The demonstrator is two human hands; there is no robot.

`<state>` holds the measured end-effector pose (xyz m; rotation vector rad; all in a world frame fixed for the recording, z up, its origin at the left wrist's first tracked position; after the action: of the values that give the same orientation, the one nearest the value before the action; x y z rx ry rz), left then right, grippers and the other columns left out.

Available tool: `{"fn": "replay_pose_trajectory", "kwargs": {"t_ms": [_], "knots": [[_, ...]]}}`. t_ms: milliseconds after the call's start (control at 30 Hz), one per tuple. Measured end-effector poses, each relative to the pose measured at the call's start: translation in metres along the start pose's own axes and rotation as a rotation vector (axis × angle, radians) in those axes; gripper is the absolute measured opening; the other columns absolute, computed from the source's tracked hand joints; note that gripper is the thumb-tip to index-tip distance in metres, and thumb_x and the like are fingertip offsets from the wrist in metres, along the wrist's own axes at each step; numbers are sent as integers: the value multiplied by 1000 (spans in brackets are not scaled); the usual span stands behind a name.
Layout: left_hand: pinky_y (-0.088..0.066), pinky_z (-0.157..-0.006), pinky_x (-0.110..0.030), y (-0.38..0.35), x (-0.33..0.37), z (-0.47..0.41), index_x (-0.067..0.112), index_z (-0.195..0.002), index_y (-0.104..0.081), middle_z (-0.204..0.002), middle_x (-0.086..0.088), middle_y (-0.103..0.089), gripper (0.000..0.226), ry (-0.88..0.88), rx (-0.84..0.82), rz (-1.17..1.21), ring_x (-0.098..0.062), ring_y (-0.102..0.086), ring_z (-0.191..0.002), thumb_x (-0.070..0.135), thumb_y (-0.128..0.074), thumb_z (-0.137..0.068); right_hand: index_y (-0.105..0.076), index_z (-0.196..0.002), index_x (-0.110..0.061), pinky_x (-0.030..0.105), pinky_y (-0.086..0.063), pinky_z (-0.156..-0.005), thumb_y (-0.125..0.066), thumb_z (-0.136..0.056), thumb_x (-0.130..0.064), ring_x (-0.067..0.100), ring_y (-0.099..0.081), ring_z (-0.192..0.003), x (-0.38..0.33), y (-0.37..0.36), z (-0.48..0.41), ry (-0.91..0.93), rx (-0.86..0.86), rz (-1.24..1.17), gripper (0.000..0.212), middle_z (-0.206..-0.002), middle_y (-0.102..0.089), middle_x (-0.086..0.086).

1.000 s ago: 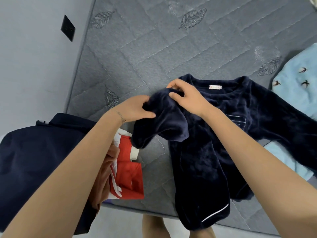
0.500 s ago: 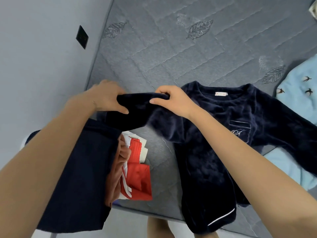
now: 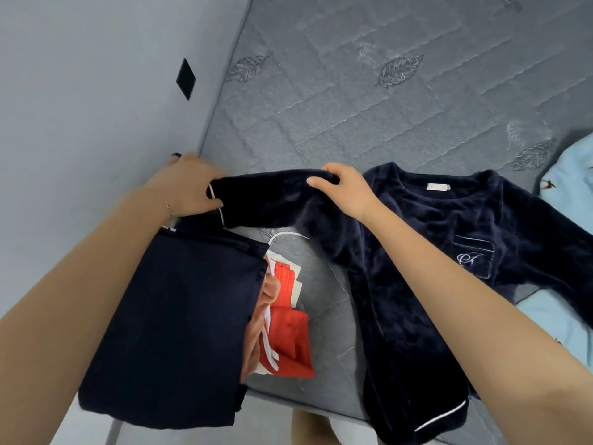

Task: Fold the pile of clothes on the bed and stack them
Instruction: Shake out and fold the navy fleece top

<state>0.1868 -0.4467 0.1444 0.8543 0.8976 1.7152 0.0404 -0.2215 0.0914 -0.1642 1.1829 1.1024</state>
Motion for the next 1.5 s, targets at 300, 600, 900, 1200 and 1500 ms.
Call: {"fn": "replay_pose_trajectory", "kwargs": {"t_ms": [300,600,900,1200,1500], "knots": [[-18,-109,-43,-9,-37,7,19,-105,-61,-100,-7,-60,27,233,12,-104,-30,-44,-117,44,-56,-94,-51,-65,-27,12,-35,-59,-64,-94,-32,-1,-45,-56,2,-13,-4,-16,169,-30,32,-61,-49,-13],[-51,-72,-25,25,5,7,15,-88,-69,-85,-2,-69,19,220,52,886,-13,-64,-79,33,-66,-92,-58,-126,-26,23,-28,-106,-68,-91,-35,12,-39,-128,-4,-7,6,32,223,-47,38,-132,-49,-3],[-57,-71,-27,9,96,-29,13,-93,-68,-91,-6,-74,19,402,-214,1317,-18,-71,-82,31,-62,-93,-59,-129,-23,18,-40,-100,-54,-99,-35,6,-55,-116,48,-17,47,-93,28,-331,32,-126,-61,-10],[-54,-75,-33,-55,215,-85,3,-116,-63,-108,-15,-69,28,382,-250,1435,-27,-66,-97,22,-60,-95,-53,-137,-27,36,-36,-114,-41,-96,-60,3,-51,-126,106,26,86,-195,83,-594,54,-137,-56,-11],[-54,-96,-40,-91,316,-122,-5,-120,-61,-119,-20,-66,31,244,-290,1504,-27,-65,-110,18,-52,-101,-31,-151,-34,8,-37,-97,-68,-87,-44,-14,-42,-125,175,99,129,-159,41,-559,74,-145,-41,-22]]}}
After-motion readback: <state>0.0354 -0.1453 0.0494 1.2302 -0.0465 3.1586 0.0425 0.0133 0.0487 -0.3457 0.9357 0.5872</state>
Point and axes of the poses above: each hand's wrist, its own z-axis away from the middle knuckle, its own y-axis out of the back of the hand, x = y × z, the point moved 3 cm from there along -z, towards the middle knuckle
